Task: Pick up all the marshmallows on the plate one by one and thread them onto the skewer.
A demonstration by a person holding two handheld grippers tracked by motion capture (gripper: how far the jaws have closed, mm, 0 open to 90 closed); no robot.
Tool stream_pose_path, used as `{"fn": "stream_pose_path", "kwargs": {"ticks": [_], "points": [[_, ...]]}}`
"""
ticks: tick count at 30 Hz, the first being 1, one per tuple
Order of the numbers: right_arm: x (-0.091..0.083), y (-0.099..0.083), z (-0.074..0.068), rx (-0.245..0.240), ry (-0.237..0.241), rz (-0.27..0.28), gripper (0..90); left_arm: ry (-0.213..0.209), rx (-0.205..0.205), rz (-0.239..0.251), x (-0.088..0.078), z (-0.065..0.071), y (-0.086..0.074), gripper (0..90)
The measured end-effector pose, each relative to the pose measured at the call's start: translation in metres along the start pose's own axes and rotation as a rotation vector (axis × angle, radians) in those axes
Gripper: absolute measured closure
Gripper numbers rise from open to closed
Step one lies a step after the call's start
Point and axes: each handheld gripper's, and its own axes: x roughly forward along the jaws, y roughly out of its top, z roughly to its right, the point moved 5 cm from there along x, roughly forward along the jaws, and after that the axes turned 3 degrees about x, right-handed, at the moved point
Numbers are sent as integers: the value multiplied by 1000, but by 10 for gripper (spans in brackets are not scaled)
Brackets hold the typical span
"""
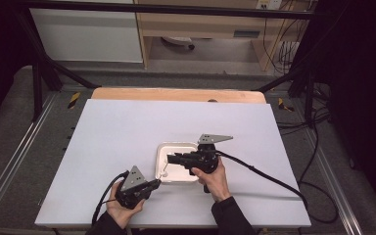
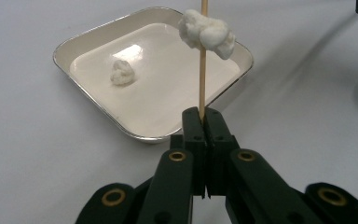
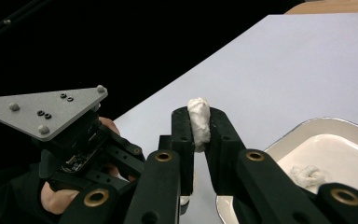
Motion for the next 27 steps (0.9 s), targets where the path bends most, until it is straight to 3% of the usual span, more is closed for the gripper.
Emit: {"fn": "stream_pose_path", "kwargs": {"ticks": [27], "points": [[3, -6, 0, 5, 9, 4, 837, 3, 9, 1, 0, 0, 1, 892]]}}
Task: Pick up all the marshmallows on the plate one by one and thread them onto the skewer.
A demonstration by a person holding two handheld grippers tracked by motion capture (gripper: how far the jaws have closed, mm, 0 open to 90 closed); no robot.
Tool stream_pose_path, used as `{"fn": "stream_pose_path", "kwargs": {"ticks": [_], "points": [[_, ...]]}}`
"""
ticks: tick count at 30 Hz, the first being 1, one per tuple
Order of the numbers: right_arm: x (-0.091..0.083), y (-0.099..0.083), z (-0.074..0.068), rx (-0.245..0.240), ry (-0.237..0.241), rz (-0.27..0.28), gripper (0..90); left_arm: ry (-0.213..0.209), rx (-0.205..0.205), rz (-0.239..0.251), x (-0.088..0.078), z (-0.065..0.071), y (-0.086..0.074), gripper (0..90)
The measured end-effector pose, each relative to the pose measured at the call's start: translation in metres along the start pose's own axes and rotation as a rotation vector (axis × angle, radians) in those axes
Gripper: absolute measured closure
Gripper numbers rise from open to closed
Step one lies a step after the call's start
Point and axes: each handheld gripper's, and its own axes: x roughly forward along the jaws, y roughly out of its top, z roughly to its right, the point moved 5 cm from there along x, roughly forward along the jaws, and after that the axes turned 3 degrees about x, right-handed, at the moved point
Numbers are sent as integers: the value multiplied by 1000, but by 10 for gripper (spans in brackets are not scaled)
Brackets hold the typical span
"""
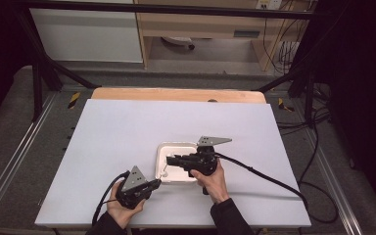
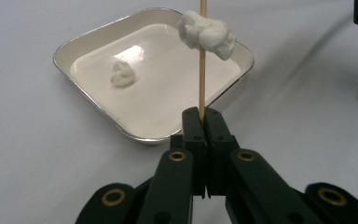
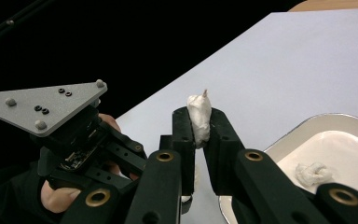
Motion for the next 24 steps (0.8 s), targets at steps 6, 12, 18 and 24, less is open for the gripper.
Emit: {"fn": "stream_pose_path", "kwargs": {"ticks": [6, 12, 18, 24], "points": [[0, -2, 0, 0, 2, 0, 839, -1, 3, -9, 2, 1, -1, 892], [1, -3, 0, 4, 4, -1, 840, 4, 4, -9, 1, 0, 0, 892], [1, -6, 2, 4, 1, -6, 843, 1, 6, -17, 2, 1, -1, 892], [2, -9, 2, 7, 1, -16, 843, -3, 8, -21, 3, 1, -1, 892]]}}
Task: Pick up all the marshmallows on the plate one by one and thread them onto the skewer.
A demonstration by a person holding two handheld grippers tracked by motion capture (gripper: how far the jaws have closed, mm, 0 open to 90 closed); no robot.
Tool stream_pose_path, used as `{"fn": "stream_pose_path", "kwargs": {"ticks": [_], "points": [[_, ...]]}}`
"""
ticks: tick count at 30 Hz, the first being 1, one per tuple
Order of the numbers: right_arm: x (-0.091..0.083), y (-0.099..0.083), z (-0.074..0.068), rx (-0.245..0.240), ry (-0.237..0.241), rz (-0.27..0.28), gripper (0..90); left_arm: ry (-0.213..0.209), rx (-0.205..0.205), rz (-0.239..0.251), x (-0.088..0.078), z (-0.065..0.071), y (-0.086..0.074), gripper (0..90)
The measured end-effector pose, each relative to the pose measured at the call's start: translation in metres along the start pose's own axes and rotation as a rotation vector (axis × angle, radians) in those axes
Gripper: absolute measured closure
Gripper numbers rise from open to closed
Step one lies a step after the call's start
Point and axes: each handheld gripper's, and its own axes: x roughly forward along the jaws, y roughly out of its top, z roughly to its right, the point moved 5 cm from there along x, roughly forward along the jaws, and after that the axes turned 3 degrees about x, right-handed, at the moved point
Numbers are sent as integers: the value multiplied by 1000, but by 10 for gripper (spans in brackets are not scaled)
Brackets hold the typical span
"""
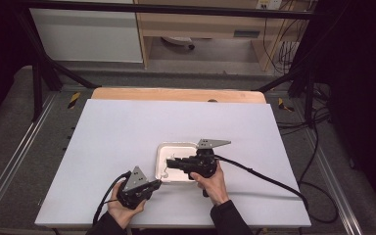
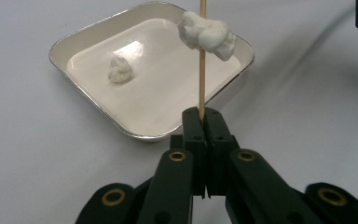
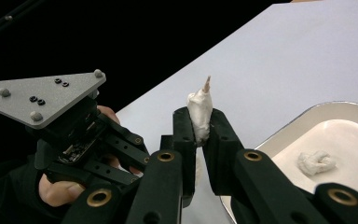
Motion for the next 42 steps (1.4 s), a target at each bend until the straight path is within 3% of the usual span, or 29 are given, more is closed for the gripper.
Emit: {"fn": "stream_pose_path", "kwargs": {"ticks": [7, 9, 11, 13, 19, 22, 23, 24, 33, 34, 35, 36, 38, 42], "points": [[2, -2, 0, 5, 8, -4, 843, -2, 1, 10, -1, -1, 2, 892], [3, -4, 0, 8, 15, -30, 841, -3, -8, 51, -4, -1, 8, 892], [12, -16, -2, 8, 31, -65, 840, 37, 25, 55, -5, -1, 12, 892], [14, -16, -2, 1, 26, -33, 837, 0, -14, 55, -5, -3, 10, 892], [14, -17, 0, -2, -5, -49, 783, -15, -29, 46, -2, -4, 8, 892], [13, -15, 0, -23, -26, -38, 714, -9, -29, 41, -3, -5, 7, 891], [12, -15, 0, -30, -39, -28, 481, -14, -37, 49, -3, -5, 7, 890], [12, -14, 2, -42, -86, -16, 485, -8, -36, 44, -3, -6, 7, 891], [10, -16, 2, -72, -111, -31, 442, 18, -50, 29, -1, -11, 5, 891], [10, -16, 1, -75, -99, -38, 337, 26, -53, 29, -1, -14, 5, 892], [11, -18, -2, -67, -54, -50, 299, 12, -73, 37, 0, -16, 4, 892], [10, -19, -3, -78, -49, -60, 314, 5, -81, 43, -1, -17, 4, 892], [9, -22, -1, -118, -93, -71, 259, 13, -69, 47, -4, -16, 5, 892], [11, -25, 2, -120, -104, -89, 172, 11, -54, 43, -4, -16, 4, 892]]}}
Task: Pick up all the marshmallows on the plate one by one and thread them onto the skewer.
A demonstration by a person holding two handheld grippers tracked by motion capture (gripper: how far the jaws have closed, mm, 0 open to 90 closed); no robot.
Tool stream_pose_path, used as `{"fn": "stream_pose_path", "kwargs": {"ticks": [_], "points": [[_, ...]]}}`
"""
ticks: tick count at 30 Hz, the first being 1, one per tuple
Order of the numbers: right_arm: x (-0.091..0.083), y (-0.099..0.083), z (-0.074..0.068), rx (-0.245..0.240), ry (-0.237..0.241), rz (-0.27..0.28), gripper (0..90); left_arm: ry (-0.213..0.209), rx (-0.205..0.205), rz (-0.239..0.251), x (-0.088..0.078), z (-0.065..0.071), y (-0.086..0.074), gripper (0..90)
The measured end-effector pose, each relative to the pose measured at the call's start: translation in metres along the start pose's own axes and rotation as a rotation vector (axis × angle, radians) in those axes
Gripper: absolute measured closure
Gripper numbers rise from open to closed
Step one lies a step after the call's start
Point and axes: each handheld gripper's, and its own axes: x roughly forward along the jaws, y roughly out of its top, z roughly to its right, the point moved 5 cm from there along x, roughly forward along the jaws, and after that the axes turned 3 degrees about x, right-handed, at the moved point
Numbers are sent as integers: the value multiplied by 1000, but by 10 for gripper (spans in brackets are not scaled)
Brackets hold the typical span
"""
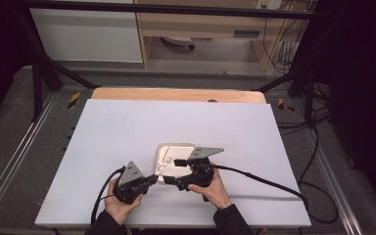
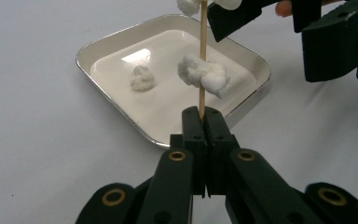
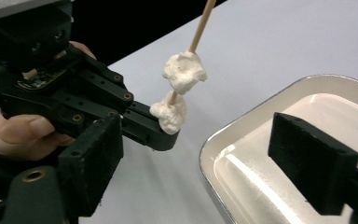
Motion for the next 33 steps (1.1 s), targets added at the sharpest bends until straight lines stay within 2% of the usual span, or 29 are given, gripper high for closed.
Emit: {"fn": "stream_pose_path", "kwargs": {"ticks": [2, 3, 6, 12, 16, 19, 25, 29, 31, 33], "points": [[0, 0, 2, -13, -32, -2, 141, -3, -7, -2, -1, -2, -1, 891], [0, 0, 5, -18, -51, -5, 121, 13, -13, -17, -4, -4, -2, 891], [-1, 2, 14, -27, -126, -23, 85, 19, -19, -21, -7, -7, -5, 890], [-2, 10, 30, -40, -217, -38, 70, 27, -30, -27, -14, -14, -9, 889], [-1, 16, 40, -51, -277, -71, 46, 25, -38, -34, -17, -18, -10, 889], [3, 21, 45, -67, -291, -92, 31, 27, -43, -37, -18, -21, -11, 889], [16, 26, 54, -69, -323, -138, 20, 29, -42, -41, -18, -22, -12, 888], [28, 25, 59, -69, -343, -178, 57, 26, -45, -44, -18, -22, -12, 888], [34, 24, 60, -57, -340, -192, 86, 26, -44, -48, -17, -22, -12, 888], [40, 21, 61, -67, -334, -217, 108, 24, -45, -50, -17, -22, -12, 888]]}}
